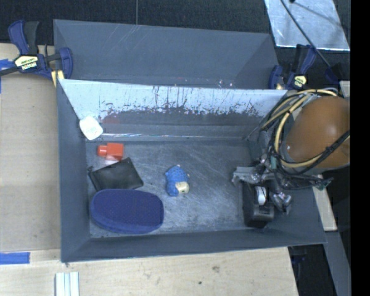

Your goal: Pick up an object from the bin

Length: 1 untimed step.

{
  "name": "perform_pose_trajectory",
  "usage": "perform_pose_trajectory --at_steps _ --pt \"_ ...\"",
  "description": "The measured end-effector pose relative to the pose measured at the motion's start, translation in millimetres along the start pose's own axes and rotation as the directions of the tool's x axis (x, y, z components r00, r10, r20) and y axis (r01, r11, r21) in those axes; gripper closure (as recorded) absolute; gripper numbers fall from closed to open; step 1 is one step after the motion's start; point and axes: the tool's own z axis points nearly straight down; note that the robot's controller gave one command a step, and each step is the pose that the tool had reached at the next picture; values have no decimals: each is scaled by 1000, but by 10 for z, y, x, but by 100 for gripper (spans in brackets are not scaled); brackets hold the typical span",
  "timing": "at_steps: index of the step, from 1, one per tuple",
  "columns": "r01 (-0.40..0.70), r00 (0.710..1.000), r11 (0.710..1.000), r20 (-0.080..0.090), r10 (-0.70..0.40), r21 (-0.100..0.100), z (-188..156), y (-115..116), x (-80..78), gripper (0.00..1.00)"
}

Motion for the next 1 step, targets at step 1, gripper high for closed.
perform_pose_trajectory --at_steps 1 --pt "1 1000 1000 -10 -1 -2 13 -8 48 100"
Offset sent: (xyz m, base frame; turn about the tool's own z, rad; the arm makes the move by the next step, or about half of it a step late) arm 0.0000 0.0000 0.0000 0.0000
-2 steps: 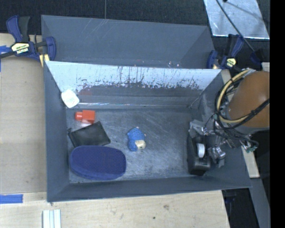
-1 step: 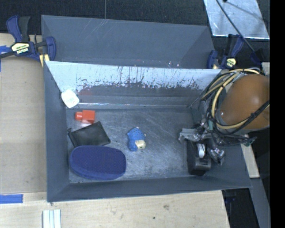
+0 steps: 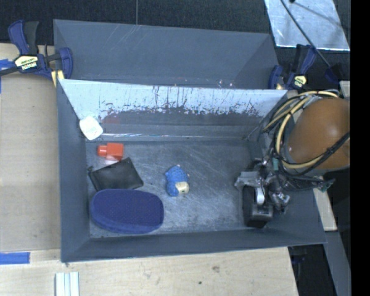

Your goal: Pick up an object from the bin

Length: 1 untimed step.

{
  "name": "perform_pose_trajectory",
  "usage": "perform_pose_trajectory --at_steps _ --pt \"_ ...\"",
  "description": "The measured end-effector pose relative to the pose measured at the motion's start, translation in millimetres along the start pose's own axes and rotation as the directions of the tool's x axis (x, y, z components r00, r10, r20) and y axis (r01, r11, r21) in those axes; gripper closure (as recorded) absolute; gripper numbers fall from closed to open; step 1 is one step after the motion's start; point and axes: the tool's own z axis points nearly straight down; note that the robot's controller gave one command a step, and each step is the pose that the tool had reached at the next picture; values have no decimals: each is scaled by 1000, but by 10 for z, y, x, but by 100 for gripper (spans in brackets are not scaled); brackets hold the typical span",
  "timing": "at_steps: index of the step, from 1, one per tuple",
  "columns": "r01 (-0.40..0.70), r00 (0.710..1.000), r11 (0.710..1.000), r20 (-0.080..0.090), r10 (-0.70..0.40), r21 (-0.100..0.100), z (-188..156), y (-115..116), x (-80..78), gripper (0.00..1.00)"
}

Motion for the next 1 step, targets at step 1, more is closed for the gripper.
perform_pose_trajectory --at_steps 1 --pt "-335 942 942 -5 335 -8 -1026 83 121 100"
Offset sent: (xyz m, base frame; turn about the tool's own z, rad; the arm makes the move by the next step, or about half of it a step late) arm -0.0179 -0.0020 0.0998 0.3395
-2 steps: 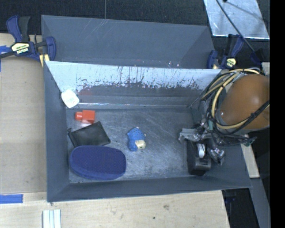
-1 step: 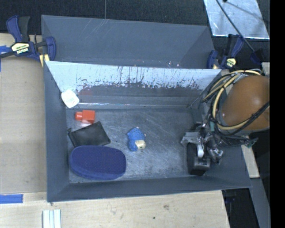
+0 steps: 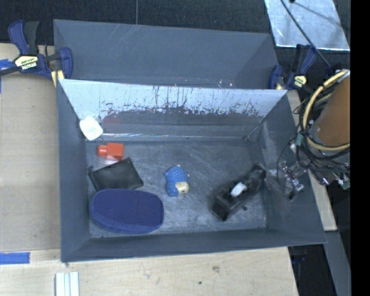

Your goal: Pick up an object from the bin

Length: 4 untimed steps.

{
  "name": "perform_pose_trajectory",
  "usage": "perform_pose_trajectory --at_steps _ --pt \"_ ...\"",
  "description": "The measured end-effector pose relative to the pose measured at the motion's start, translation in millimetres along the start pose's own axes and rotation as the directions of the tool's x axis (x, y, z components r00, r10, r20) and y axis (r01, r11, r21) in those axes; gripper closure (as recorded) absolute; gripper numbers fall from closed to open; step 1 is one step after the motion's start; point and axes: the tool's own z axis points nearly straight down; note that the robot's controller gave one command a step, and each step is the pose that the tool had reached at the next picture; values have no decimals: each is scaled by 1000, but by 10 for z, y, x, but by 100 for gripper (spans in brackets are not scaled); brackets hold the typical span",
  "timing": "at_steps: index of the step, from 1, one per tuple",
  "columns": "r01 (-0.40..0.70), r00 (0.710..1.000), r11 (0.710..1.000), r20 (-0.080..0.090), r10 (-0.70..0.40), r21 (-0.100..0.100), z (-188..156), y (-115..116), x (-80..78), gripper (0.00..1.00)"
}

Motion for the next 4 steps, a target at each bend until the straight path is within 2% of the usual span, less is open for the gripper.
perform_pose_trajectory --at_steps 1,2,3,4 --pt "0 1000 1000 -4 0 -4 24 8 8 0" --pt "-1 1000 1000 -4 1 -4 24 7 8 100" --pt "-1 1000 1000 -4 1 -4 24 7 9 0" --pt "169 986 986 -7 -169 -9 1175 -162 -537 0"
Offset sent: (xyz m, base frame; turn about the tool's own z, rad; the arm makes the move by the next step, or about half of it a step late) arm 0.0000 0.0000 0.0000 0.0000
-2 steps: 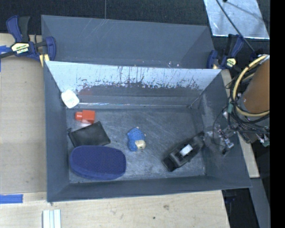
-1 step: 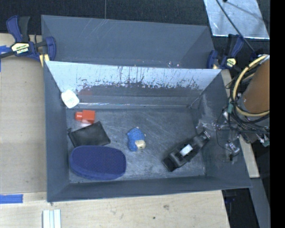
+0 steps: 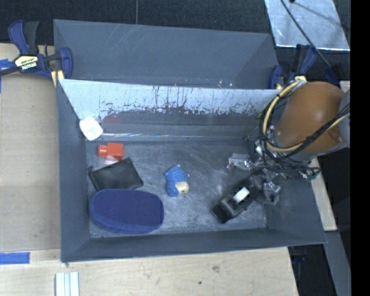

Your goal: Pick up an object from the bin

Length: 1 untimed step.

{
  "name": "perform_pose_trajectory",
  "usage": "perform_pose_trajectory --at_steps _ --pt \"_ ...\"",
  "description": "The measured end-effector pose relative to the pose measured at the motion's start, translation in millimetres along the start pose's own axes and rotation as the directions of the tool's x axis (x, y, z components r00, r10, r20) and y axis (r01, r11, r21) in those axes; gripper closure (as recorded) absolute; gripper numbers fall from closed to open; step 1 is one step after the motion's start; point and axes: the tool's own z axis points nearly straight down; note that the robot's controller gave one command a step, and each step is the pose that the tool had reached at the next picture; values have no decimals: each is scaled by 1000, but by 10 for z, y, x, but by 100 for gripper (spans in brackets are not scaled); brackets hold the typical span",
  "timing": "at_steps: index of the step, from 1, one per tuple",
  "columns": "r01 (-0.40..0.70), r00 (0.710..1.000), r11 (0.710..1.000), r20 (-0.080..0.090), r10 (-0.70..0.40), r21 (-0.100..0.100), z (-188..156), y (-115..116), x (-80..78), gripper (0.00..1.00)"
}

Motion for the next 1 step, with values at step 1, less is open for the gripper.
perform_pose_trajectory --at_steps 1 --pt "-2 1000 1000 4 2 8 -53 -27 -4 100"
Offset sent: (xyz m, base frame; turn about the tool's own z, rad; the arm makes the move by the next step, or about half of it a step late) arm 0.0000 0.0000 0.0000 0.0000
